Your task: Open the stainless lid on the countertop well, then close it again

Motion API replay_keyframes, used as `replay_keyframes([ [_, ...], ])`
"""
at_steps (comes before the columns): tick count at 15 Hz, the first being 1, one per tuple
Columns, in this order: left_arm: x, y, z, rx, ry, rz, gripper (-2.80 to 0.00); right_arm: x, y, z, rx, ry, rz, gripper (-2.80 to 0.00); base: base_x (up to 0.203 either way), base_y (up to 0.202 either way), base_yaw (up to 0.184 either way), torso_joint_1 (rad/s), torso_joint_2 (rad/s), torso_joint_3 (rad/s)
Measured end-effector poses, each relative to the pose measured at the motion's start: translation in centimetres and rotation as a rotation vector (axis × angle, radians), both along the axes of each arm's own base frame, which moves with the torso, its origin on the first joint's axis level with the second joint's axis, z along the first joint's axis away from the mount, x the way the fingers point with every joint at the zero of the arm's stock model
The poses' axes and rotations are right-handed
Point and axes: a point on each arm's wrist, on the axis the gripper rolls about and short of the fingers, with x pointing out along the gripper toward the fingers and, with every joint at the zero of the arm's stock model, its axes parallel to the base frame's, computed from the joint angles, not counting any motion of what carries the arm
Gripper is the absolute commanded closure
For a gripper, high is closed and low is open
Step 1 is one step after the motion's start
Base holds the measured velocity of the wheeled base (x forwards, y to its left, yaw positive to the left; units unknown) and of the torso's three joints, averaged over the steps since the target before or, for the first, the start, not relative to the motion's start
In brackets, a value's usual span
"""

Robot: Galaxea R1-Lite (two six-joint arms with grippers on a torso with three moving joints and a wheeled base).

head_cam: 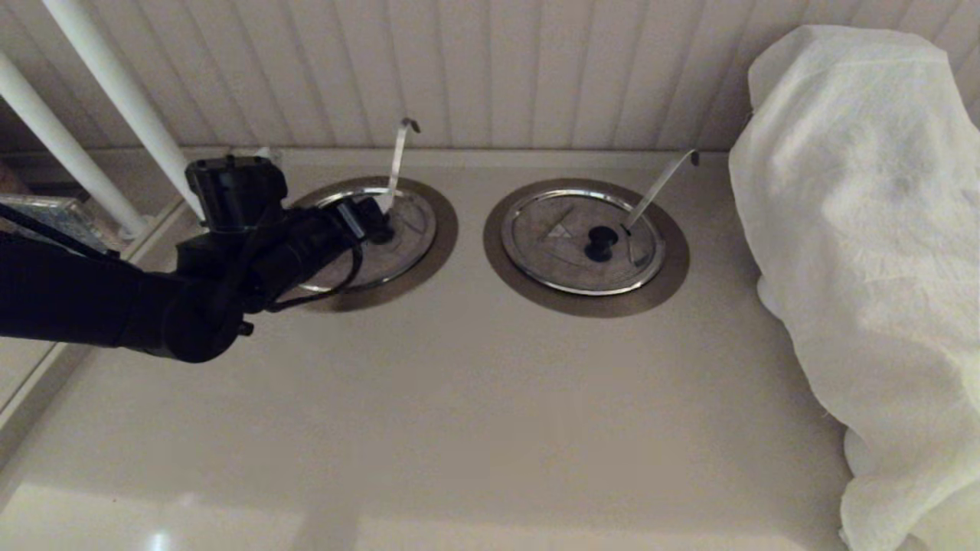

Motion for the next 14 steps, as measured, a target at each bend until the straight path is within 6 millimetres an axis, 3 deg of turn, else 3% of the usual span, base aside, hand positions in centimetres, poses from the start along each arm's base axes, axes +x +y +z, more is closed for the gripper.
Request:
replay_keyframes([
  [1, -0.6, 0.2, -0.2, 0.026, -0.003, 0.001, 0.00, 0.0, 0.0, 0.0, 0.000, 0.000, 0.000, -2.80, 0.000, 0.000, 0.000, 0.000, 0.00, 0.000],
  [7, -5.9, 1.7, 0.1, 0.207, -0.007, -0.006, 0.00, 0.0, 0.0, 0.0, 0.000, 0.000, 0.000, -2.80, 0.000, 0.000, 0.000, 0.000, 0.00, 0.000],
  [14, -15.3, 4.4, 3.5, 0.332, 0.016, 0.084, 0.00, 0.0, 0.0, 0.0, 0.000, 0.000, 0.001, -2.80, 0.000, 0.000, 0.000, 0.000, 0.00, 0.000],
])
